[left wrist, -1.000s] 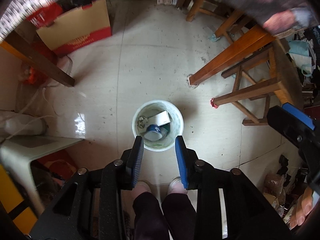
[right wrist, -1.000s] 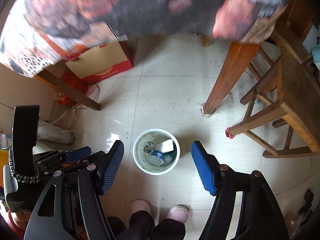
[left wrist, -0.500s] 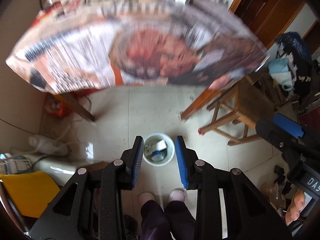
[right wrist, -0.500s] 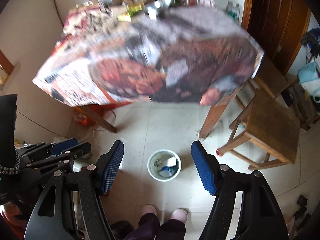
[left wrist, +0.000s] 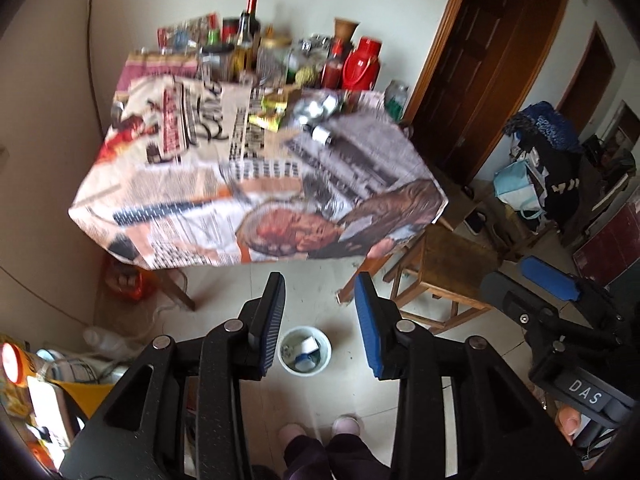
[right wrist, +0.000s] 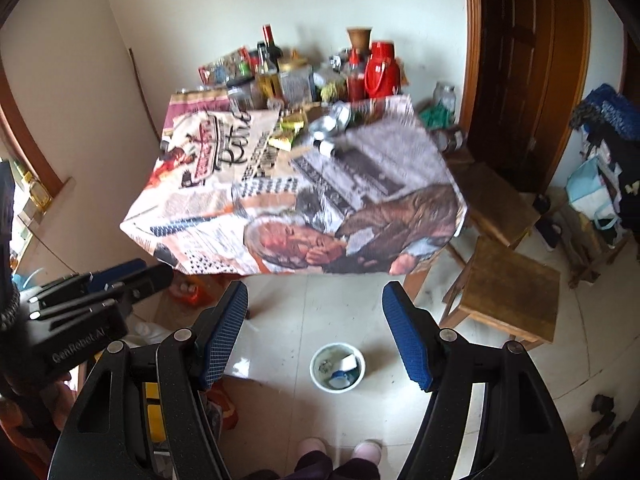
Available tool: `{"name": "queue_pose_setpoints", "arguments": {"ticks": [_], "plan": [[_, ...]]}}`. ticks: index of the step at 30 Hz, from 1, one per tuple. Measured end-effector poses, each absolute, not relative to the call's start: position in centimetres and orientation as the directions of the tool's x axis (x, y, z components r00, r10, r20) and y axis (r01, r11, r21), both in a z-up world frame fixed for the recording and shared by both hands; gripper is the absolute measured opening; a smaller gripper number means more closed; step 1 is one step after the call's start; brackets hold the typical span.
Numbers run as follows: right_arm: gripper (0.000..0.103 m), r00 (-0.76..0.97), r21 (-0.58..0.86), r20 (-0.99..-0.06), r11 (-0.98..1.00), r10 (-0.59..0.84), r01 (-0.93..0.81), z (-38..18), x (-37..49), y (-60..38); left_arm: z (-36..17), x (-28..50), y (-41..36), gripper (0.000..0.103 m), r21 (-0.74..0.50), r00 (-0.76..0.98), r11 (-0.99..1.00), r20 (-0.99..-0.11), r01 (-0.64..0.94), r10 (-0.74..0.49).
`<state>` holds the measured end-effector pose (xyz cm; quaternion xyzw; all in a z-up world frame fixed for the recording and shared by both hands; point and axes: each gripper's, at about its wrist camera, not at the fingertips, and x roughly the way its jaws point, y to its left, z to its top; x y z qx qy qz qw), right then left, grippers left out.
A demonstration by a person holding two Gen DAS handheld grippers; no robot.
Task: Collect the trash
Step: 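Raise both tools back up toward the table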
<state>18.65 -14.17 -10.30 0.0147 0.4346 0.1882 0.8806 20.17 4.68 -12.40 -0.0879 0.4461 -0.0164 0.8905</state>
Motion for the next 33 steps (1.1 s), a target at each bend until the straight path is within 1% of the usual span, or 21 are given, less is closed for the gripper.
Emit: {"name": "queue_pose_setpoints", "arguments": {"ticks": [5, 6, 7, 9, 10, 12, 14, 16, 20, 24, 29, 33], "plan": [[0.066, 0.627, 0.189, -0.7, 0.935, 0.342, -0.299, -6.8, 17.4, -14.9, -9.3, 18.9, 4.9, 0.036, -0.152, 0.648, 0.988, -0.755, -0.017, -0.105], [0.067, 0.637, 0.185, -0.691, 0.936, 0.34, -0.299, -6.3, 17.4, -15.0, -8.7, 18.7, 4.9, 0.039, -0.142, 0.659, 0.99, -0.746, -0.016, -0.097], [0.067, 0.647, 0.181, -0.684, 0.937, 0.337, -0.297, -5.9, 17.5, -15.0, -8.4, 18.5, 4.9, 0.046, -0.135, 0.667, 0.991, -0.74, -0.018, -0.089], [0.069, 0.663, 0.175, -0.672, 0.94, 0.331, -0.291, -5.2, 17.7, -15.2, -7.6, 18.5, 4.7, 0.054, -0.099, 0.691, 0.995, -0.721, -0.032, -0.049], [0.069, 0.671, 0.175, -0.664, 0.941, 0.329, -0.289, -4.9, 17.9, -15.3, -7.3, 18.5, 4.6, 0.056, -0.085, 0.699, 0.996, -0.714, -0.036, -0.036], [0.07, 0.685, 0.178, -0.65, 0.942, 0.329, -0.283, -4.5, 18.5, -15.5, -7.0, 18.8, 4.4, 0.057, -0.073, 0.702, 0.997, -0.711, -0.031, -0.03], [0.075, 0.693, 0.184, -0.64, 0.942, 0.332, -0.281, -4.4, 19.3, -15.8, -6.8, 19.7, 4.2, 0.058, -0.064, 0.702, 0.998, -0.712, -0.03, -0.025], [0.076, 0.7, 0.193, -0.629, 0.94, 0.34, -0.283, -4.5, 20.5, -16.1, -6.8, 20.7, 4.1, 0.058, -0.055, 0.705, 0.998, -0.709, -0.038, -0.013], [0.076, 0.699, 0.193, -0.622, 0.934, 0.353, -0.3, -4.7, 23.6, -16.5, -6.5, 23.9, 3.7, 0.059, -0.057, 0.716, 0.997, -0.698, -0.059, 0.003], [0.076, 0.689, 0.189, -0.622, 0.925, 0.372, -0.329, -4.6, 27.9, -16.8, -6.2, 28.8, 3.3, 0.06, -0.048, 0.721, 0.994, -0.692, -0.096, 0.036], [0.076, 0.704, 0.144, -0.602, 0.919, 0.376, -0.367, -3.6, 33.0, -17.6, -5.1, 35.2, 2.5, 0.06, -0.06, 0.738, 0.991, -0.673, -0.12, 0.048], [0.076, 0.69, 0.133, -0.598, 0.899, 0.408, -0.417, -3.3, 36.8, -17.8, -4.7, 38.7, 2.1, 0.061, -0.086, 0.749, 0.985, -0.66, -0.153, 0.059]]}}
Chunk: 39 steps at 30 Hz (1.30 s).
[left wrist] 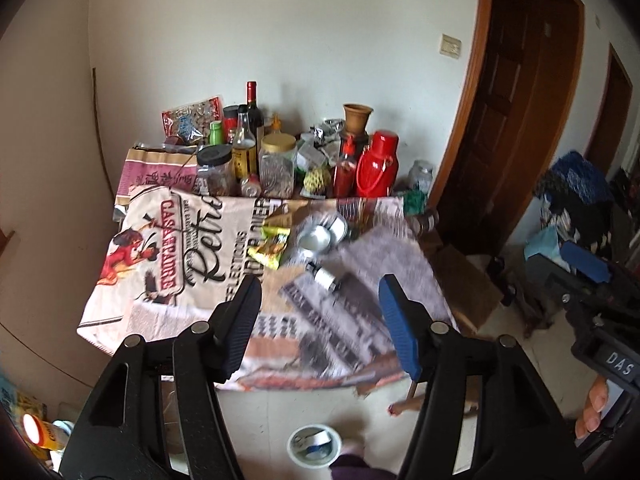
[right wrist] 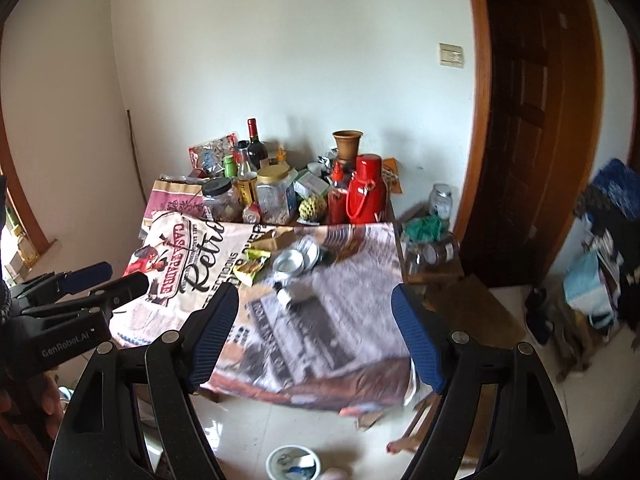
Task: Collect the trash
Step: 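Raise both tools back up toward the table, then grasp the yellow snack bag with the left tool while the right tool grasps the small clear bottle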
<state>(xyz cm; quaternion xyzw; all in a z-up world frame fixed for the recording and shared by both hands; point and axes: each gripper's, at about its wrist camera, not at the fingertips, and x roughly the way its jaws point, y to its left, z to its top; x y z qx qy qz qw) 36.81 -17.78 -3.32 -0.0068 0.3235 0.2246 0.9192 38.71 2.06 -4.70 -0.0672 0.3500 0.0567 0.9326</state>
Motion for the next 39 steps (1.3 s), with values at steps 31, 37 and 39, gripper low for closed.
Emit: {"name": "queue_pose_setpoints", "arguments": {"ticks": [31, 37, 39], "plan": [[0.07, 0.335, 0.214, -0.881, 0.913, 0.334, -0.347, -21.4, 52.9, -3.8, -20.6, 60.5, 14.7, 0.064, -0.058, 0.458, 0.998, -0.888, -0.009, -0.047], [0.049, 0.246, 0.215, -0.913, 0.895, 0.326, -0.391, -25.5, 54.6, -1.7, -24.6, 63.8, 15.8, 0.064, -0.099, 0.41, 0.995, -0.907, 0.006, -0.093], [0.043, 0.214, 0.21, -0.923, 0.885, 0.319, -0.415, -26.7, 54.9, -1.1, -25.8, 64.7, 16.1, 0.064, -0.114, 0.394, 0.994, -0.913, 0.005, -0.106]]}}
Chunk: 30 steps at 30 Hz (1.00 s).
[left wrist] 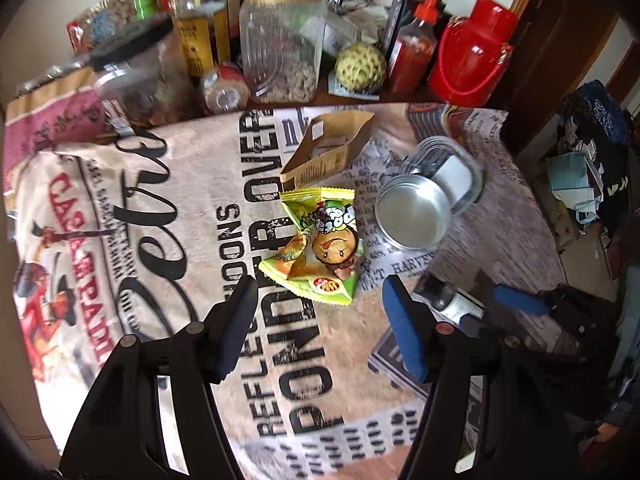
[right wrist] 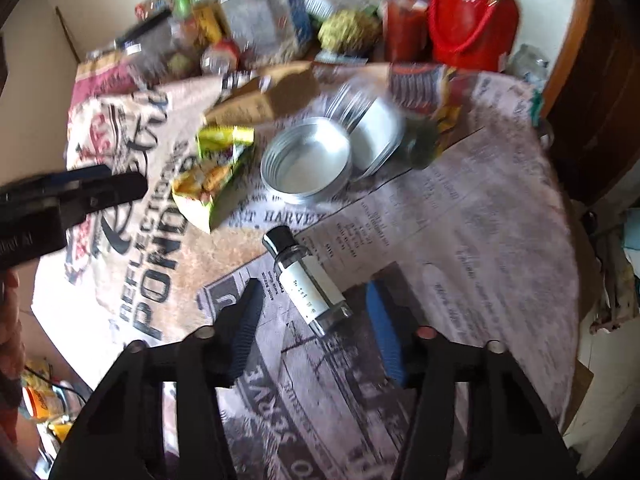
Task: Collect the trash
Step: 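Grasp the yellow snack bag with the left tool while the right tool grasps the small clear bottle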
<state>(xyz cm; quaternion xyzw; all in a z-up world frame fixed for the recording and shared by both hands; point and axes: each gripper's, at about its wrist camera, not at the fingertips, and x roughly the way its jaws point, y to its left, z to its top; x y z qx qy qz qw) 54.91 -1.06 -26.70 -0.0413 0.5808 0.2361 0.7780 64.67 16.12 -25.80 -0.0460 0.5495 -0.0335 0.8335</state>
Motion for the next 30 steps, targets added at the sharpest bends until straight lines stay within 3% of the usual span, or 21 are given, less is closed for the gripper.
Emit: {"name": "queue_pose_setpoints", "arguments": {"ticks": [6, 11, 26, 30], "plan": [[0.039, 0.201, 0.163, -0.934, 0.854, 0.295, -0.493, -28.5, 55.2, 0.4, -29.2, 67.0, 16.7, 0.064, -0.156, 0.337, 0.988, -0.93, 0.011, -0.151], [0.027, 0.225, 0.145, -0.929, 0.85, 0.293, -0.507, -28.5, 55.2, 0.9, -31.3, 68.5, 16.2, 0.064, -0.138, 0.3, 0.99, -0.943, 0.035, -0.142], [0.026, 0.243, 0.22, -0.917, 0.908, 0.317, -0.357, -27.5, 55.4, -3.0, -33.2, 70.2, 14.3, 0.071, -0.032, 0.303, 0.997, -0.952, 0.075, -0.053], [0.026, 0.277, 0.223, -0.907, 0.92, 0.317, -0.322, -26.2, 55.5, -4.7, -33.1, 70.0, 14.8, 0.062, -0.055, 0.328, 0.998, -0.942, 0.039, -0.065]]}}
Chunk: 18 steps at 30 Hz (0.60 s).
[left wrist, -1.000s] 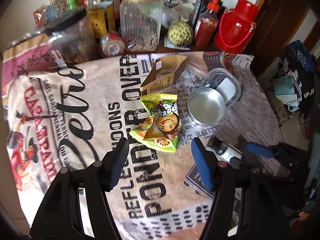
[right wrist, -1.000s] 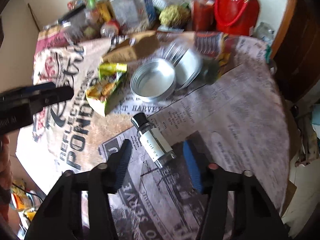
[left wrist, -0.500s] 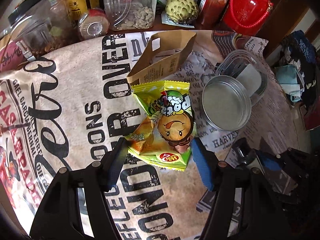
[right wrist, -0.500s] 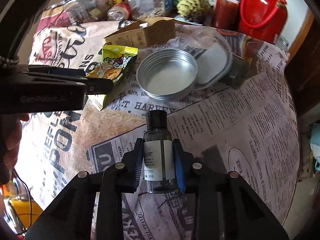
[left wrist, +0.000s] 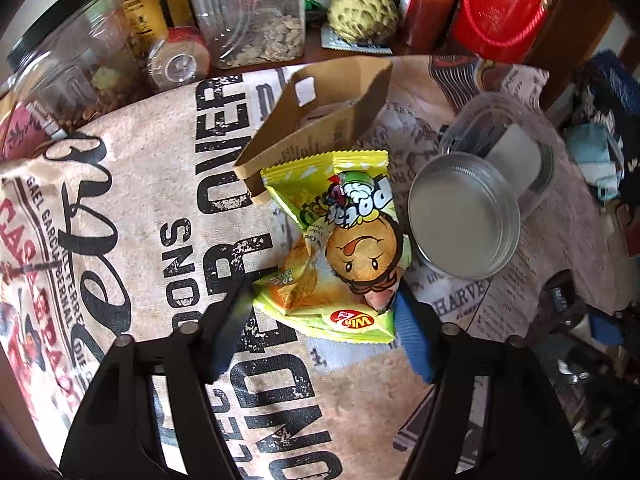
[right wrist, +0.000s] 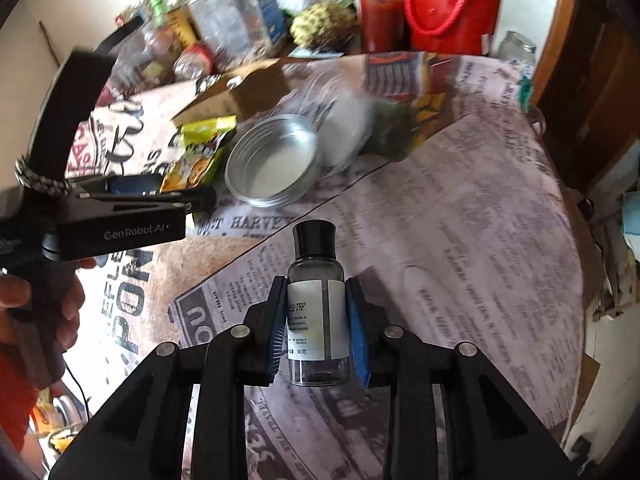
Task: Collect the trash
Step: 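Grasp the yellow snack bag with the left tool while the right tool grasps the small clear bottle, then lift the snack bag and clear bottle and carry them down over the bucket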
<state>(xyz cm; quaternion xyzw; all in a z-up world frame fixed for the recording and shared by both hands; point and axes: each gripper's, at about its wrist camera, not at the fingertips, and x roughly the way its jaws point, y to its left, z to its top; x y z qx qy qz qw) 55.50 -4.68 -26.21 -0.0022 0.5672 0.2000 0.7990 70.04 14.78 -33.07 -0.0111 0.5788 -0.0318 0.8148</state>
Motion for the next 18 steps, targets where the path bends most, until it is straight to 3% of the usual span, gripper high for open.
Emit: {"name": "queue_pose_setpoints", "arguments": {"ticks": [7, 18], "plan": [[0.026, 0.323, 0.235, -0.889, 0.929, 0.324, -0.286, -23.9, 55.4, -7.1, -32.1, 69.1, 16.2, 0.04, -0.173, 0.316, 0.985, -0.936, -0.018, -0.158], [0.026, 0.405, 0.248, -0.837, 0.915, 0.367, -0.318, -19.3, 54.2, -9.4, -25.1, 63.9, 15.2, 0.039, -0.16, 0.422, 0.984, -0.9, -0.083, -0.111]]}}
